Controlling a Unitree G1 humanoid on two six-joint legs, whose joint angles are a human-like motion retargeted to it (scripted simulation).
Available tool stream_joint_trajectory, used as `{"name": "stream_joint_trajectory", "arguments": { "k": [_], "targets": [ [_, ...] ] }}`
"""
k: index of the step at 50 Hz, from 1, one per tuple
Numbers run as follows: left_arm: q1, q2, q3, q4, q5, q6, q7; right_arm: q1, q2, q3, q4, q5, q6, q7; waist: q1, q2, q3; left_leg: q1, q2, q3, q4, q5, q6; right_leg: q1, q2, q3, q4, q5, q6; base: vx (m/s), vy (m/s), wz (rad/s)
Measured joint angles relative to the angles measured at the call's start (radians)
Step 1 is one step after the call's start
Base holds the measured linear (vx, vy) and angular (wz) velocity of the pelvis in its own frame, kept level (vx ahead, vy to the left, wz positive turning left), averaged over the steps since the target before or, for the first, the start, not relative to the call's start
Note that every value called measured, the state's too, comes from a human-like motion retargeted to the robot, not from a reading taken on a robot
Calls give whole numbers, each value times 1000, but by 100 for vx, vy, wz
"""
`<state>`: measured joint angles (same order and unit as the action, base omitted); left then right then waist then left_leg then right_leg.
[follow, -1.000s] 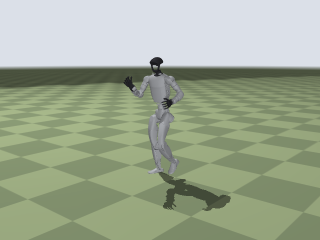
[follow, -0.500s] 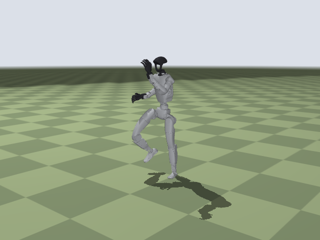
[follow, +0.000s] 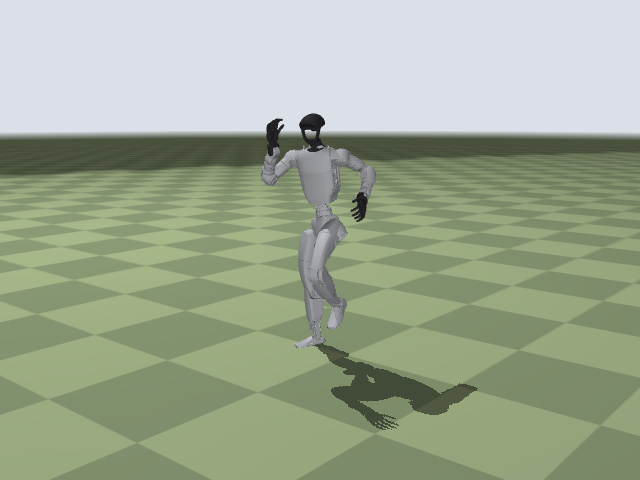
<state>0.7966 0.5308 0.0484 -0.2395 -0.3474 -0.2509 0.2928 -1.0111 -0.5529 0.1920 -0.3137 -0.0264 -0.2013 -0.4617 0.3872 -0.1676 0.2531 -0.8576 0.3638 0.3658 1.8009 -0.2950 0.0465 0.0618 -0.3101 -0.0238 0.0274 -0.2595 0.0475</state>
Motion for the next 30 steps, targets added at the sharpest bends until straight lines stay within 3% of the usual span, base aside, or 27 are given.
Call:
{"name": "stream_joint_trajectory", "arguments": {
  "k": [5, 8, 10, 13, 16, 19, 20, 23, 27, 30],
  "targets": [
    [-311, -62, -76, 49, 146, 11, 148, 298, 115, -23, 30, 77, -28, 16, -96, 1, -62, 138, -87, -51, -188, 34, 4, -12, 35, -39, 4, -27, 13, 0, 7, 29],
    [-576, -88, -118, 73, 195, 6, 189, 570, 142, -11, 102, 7, -7, 53, -177, 6, -101, 343, -196, -75, -562, 91, -18, -16, 50, -66, 35, -47, 37, 6, 16, 43],
    [-763, -92, -132, 56, 196, -4, 201, 758, 136, 1, 138, -58, 3, 76, -232, 21, -121, 531, -240, -67, -889, 45, -16, -27, 72, -81, 74, -53, 59, 8, 19, 44],
    [-1088, -98, -149, 21, 218, -12, 216, 1049, 105, -29, 139, -32, -31, 132, -355, 72, -121, 789, -279, -64, -1351, -180, 5, -93, 106, -137, 233, -41, 89, -2, 24, 94],
    [-1373, -90, -165, -27, 321, 2, 252, 1320, 73, -113, 107, 85, -53, 236, -511, 144, -75, 954, -250, -111, -1667, -159, 19, -252, 129, -192, 609, 75, 113, -6, 22, 114],
    [-1592, -21, -192, -72, 378, 17, 288, 1525, 43, -199, 74, 173, -52, 314, -647, 191, -14, 1022, -184, -150, -1768, -101, -19, -446, 147, -185, 1001, 145, 149, -2, 15, 80],
    [-1662, 7, -207, -74, 382, 24, 292, 1580, 36, -227, 61, 199, -51, 334, -682, 204, 3, 1029, -163, -159, -1780, -88, -31, -506, 150, -187, 1111, 122, 150, -3, 13, 52],
    [-1834, 55, -249, -16, 344, 45, 235, 1685, 24, -292, 16, 262, -60, 374, -733, 236, 16, 1017, -126, -170, -1794, -71, -35, -642, 74, -269, 1370, -9, 81, -3, 12, 24],
    [-1941, 36, -279, 104, 274, 60, 171, 1690, 24, -316, -48, 345, -69, 414, -754, 259, -1, 988, -119, -188, -1799, -72, -16, -726, -19, -331, 1556, -37, 18, 0, 6, 8],
    [-1899, -12, -286, 196, 246, 63, 189, 1585, 64, -271, -92, 372, -76, 403, -744, 259, -31, 976, -128, -198, -1796, -79, -15, -722, 30, -297, 1534, 7, 44, 0, 0, 0]
  ]
}}
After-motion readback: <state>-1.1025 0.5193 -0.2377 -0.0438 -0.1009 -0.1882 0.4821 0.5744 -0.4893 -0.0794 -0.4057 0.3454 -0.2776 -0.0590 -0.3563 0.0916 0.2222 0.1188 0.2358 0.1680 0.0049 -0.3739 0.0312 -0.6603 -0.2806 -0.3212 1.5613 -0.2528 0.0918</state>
